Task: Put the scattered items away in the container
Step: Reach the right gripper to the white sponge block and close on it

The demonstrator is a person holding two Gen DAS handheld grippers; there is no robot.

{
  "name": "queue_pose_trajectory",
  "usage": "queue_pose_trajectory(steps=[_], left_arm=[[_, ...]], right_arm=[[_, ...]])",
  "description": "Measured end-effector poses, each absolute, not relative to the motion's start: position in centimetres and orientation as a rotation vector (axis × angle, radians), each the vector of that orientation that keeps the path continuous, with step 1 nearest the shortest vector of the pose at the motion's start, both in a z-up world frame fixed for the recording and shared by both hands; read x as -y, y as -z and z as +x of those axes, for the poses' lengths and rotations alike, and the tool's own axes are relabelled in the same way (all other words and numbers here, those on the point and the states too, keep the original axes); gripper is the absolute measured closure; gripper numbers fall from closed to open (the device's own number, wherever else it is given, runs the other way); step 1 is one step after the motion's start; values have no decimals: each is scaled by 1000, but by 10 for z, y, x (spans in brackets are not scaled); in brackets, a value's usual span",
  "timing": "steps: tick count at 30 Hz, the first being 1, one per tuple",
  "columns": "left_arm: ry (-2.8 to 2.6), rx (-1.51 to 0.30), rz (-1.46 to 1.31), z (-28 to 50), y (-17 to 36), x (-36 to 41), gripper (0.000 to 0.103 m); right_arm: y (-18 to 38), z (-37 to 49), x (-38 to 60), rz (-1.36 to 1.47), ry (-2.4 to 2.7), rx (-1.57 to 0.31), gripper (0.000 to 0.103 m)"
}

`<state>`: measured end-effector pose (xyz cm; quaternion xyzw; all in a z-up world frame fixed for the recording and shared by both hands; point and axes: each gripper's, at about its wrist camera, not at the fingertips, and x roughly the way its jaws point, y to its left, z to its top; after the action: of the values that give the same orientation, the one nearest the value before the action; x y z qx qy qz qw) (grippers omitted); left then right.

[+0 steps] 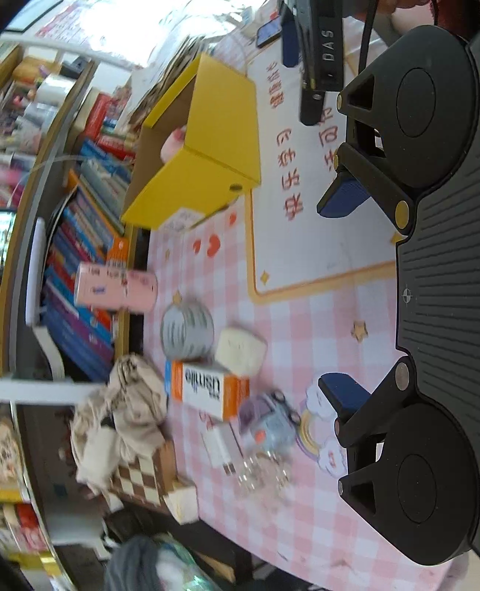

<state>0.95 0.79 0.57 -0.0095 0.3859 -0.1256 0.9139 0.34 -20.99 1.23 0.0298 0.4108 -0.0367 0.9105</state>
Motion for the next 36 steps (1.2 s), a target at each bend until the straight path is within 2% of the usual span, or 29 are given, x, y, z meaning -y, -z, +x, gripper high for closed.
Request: queue_pose_trajectory(steps=[5,23,36], left_arm=[[199,-801,-52,9,-4,-27,10],[95,-790,-97,13,-1,-60,10],[-6,-761,-161,41,9,-89,11]], right_arm=[[-2,19,190,28,4,-918,3],[-14,28,124,-165,-258,-819,3],[-5,77,100,-211,-393,-816,5]])
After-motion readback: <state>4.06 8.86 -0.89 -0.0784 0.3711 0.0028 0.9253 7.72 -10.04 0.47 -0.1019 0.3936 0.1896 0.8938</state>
